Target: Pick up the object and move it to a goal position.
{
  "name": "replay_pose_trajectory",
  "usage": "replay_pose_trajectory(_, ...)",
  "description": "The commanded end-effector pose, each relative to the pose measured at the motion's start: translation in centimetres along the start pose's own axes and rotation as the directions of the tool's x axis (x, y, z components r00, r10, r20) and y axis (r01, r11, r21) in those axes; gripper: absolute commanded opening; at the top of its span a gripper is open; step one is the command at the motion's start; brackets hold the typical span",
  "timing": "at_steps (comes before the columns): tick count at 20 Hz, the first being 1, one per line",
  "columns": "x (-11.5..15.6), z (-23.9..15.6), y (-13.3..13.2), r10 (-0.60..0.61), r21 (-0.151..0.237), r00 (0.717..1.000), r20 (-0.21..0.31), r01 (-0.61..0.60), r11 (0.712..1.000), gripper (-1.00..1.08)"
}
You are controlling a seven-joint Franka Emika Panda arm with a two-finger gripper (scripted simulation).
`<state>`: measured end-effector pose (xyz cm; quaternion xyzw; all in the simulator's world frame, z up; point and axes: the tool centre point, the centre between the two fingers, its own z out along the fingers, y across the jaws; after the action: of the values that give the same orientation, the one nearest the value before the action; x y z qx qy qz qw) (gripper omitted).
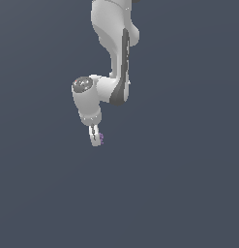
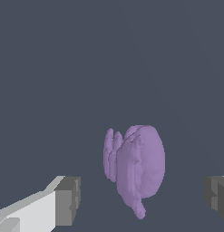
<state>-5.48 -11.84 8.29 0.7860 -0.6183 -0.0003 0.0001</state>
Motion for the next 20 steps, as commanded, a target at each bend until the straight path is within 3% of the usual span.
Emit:
replay_pose_trajectory(1,0.0,0.0,0.0,0.000,0.000,1.000,0.000,0.000,1.000,1.00)
replay_pose_trajectory(18,0.0,5.0,0.1,0.006,0.000,1.000,0.000,-0.006,1.000,1.00)
replay_pose_trajectory(19,0.0,5.0,0.1,0.006,0.000,1.000,0.000,-0.006,1.000,-1.00)
replay_pose_trajectory(20,0.0,5.0,0.1,0.006,0.000,1.000,0.000,-0.006,1.000,-1.00)
